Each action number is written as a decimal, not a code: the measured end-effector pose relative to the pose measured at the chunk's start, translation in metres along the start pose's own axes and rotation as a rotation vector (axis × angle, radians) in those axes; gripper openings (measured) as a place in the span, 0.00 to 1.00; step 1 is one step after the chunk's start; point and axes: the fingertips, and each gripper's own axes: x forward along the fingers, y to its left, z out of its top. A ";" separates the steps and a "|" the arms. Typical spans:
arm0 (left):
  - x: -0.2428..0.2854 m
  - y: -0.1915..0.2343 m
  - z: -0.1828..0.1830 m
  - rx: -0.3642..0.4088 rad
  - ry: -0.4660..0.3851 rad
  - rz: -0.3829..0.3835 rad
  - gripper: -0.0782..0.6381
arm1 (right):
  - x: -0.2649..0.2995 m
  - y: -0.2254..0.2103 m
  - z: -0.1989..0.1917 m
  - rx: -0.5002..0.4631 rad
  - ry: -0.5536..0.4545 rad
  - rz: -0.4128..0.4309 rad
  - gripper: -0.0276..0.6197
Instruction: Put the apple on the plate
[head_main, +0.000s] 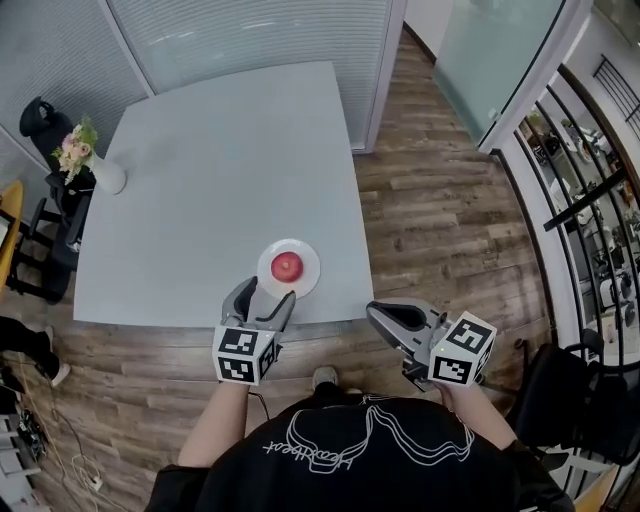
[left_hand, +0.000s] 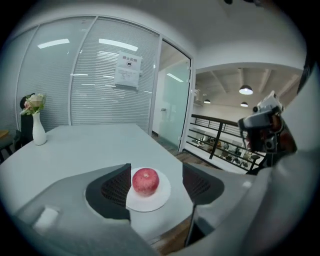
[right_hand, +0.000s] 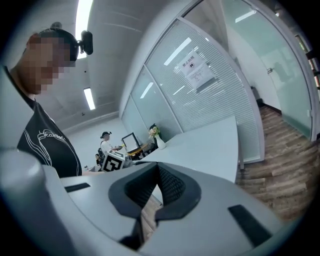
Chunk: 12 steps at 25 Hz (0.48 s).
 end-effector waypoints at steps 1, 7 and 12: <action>-0.010 -0.011 0.009 -0.029 -0.019 -0.027 0.57 | -0.001 0.006 0.003 -0.007 -0.001 0.017 0.06; -0.067 -0.088 0.046 -0.106 -0.085 -0.252 0.42 | -0.018 0.040 0.008 -0.045 0.002 0.104 0.06; -0.095 -0.140 0.061 -0.151 -0.133 -0.366 0.36 | -0.041 0.059 0.004 -0.043 -0.021 0.158 0.06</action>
